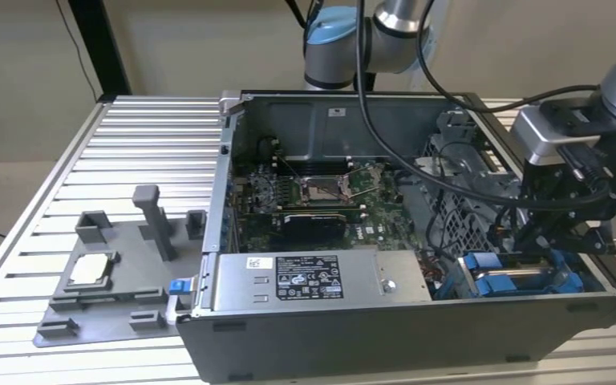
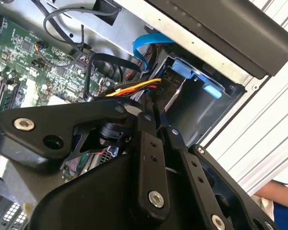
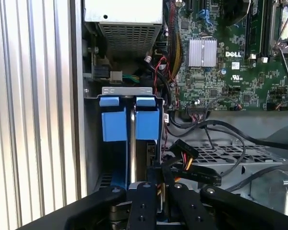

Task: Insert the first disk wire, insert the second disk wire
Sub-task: 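Insert the second disk wire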

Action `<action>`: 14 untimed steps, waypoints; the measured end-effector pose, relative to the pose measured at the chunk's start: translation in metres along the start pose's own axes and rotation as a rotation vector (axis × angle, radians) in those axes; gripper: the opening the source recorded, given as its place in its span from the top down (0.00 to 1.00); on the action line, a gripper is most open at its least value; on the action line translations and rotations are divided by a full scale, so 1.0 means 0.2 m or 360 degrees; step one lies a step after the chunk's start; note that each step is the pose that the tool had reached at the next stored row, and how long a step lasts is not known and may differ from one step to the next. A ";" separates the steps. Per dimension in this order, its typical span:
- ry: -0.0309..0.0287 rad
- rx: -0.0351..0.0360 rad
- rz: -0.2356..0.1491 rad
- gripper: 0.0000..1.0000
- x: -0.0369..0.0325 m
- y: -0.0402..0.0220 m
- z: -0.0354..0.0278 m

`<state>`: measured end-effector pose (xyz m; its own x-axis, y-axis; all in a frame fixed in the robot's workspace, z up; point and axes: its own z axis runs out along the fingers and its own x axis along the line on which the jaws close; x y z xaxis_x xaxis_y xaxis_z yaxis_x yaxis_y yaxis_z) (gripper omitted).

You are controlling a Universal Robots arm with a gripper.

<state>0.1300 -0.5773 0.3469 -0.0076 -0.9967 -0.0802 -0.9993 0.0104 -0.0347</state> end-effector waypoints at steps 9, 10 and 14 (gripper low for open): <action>0.00004 0.0000 0.0000 1.00 0.010 -0.003 0.012; 0.00004 0.0000 0.0000 1.00 0.010 -0.003 0.015; 0.00004 0.0000 0.0000 1.00 0.012 -0.003 0.025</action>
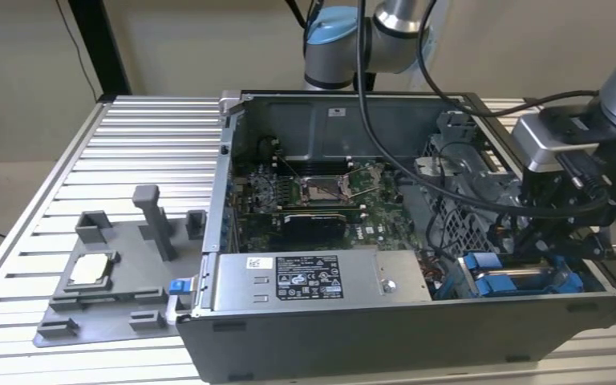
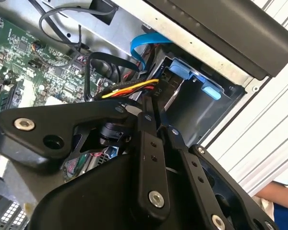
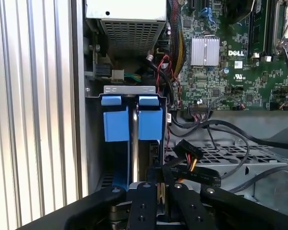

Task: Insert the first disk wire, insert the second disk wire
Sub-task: 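Insert the second disk wire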

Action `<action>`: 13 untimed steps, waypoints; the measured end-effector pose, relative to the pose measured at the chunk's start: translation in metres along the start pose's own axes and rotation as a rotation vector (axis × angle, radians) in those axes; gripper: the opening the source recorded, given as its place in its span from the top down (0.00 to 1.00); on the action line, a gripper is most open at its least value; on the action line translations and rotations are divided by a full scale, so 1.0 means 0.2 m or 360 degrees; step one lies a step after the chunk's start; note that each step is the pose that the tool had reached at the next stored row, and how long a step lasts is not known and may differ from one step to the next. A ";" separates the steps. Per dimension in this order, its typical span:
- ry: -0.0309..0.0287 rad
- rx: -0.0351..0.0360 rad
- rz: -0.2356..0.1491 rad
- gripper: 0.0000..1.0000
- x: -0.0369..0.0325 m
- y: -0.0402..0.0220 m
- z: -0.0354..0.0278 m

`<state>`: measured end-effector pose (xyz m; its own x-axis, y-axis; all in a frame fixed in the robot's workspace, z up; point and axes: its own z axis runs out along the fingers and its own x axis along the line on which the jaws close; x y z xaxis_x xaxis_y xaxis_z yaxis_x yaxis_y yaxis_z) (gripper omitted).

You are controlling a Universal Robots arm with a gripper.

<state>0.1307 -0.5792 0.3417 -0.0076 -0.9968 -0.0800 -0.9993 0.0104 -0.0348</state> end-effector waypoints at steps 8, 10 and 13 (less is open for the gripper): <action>0.00031 0.0000 0.0000 1.00 0.004 0.001 0.036; 0.00009 0.0000 0.0000 1.00 0.005 0.002 0.049; 0.00019 0.0000 0.0000 1.00 0.005 0.002 0.053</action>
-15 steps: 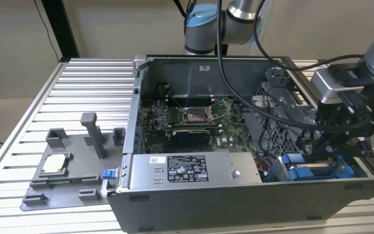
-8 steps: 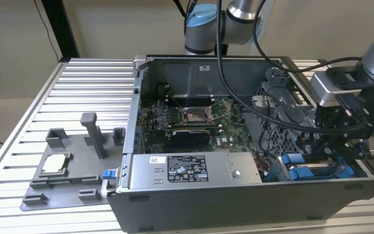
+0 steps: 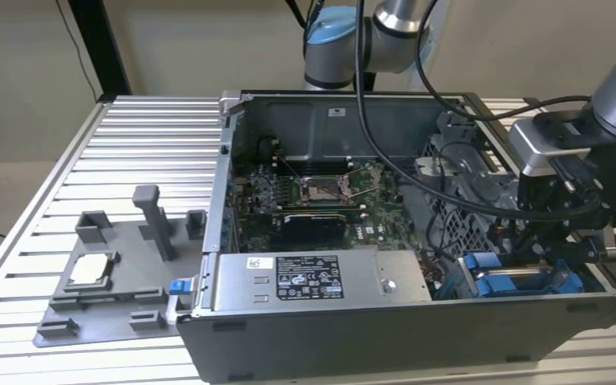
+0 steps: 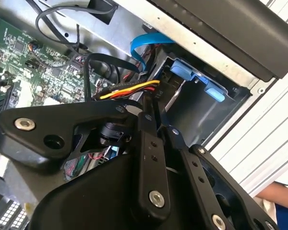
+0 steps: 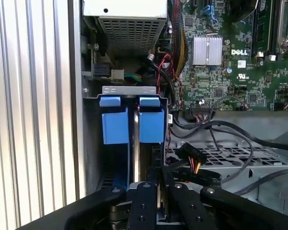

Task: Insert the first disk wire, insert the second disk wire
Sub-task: 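Insert the second disk wire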

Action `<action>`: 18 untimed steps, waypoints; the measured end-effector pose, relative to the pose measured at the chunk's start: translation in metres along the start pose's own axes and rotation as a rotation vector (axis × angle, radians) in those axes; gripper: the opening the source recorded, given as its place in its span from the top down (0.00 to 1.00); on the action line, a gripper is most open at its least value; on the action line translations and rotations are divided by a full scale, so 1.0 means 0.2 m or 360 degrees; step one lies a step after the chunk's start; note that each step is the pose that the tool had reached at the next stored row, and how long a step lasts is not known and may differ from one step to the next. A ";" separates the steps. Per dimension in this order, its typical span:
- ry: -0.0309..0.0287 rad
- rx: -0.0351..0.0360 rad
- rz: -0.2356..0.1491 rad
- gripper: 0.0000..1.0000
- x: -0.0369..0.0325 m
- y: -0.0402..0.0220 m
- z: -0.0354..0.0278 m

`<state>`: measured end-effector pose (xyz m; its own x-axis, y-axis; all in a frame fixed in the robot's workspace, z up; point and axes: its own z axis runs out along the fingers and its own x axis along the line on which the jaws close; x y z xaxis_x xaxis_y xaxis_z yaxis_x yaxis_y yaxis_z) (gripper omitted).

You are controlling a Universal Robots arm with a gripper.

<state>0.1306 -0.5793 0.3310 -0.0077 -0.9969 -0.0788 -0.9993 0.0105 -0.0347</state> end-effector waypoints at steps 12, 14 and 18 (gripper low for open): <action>0.00070 0.0000 -0.0001 1.00 0.005 -0.001 -0.009; -0.00021 -0.0001 0.0003 0.00 -0.002 -0.001 -0.014; -0.00019 0.0000 0.0007 0.00 -0.009 -0.005 -0.103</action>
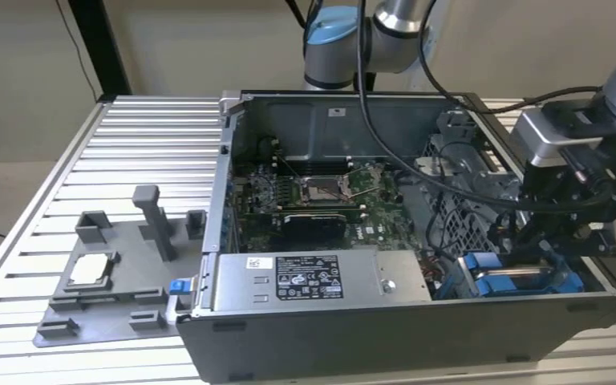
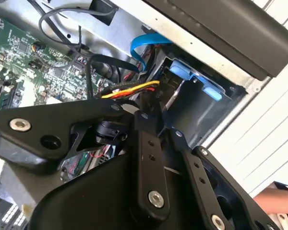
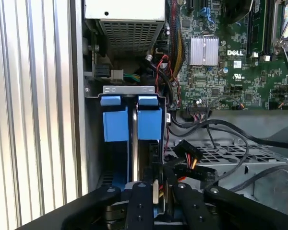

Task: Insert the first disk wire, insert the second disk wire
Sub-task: 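Insert the second disk wire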

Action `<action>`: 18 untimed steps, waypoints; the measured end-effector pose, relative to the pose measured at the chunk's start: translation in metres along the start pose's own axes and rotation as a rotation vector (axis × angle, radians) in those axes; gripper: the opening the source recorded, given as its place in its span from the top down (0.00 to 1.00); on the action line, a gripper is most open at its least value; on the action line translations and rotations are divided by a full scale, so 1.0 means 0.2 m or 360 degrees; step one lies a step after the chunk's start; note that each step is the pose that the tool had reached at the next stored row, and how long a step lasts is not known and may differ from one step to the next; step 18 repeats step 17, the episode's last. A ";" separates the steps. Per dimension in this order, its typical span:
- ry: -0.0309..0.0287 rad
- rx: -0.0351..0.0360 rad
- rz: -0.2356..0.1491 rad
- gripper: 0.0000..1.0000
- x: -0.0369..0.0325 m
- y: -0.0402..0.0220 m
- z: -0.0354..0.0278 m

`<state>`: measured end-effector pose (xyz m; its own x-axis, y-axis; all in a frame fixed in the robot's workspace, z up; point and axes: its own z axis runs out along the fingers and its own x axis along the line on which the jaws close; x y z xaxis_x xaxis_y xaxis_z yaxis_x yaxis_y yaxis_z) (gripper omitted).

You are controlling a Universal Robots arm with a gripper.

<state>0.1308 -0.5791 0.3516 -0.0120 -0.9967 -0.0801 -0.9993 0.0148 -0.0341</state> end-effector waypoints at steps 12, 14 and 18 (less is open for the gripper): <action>0.00019 0.0000 0.0000 0.00 -0.014 -0.006 -0.186; 0.00028 0.0000 0.0000 0.00 -0.014 -0.006 -0.186; 0.00039 0.0000 0.0000 0.00 -0.015 -0.006 -0.186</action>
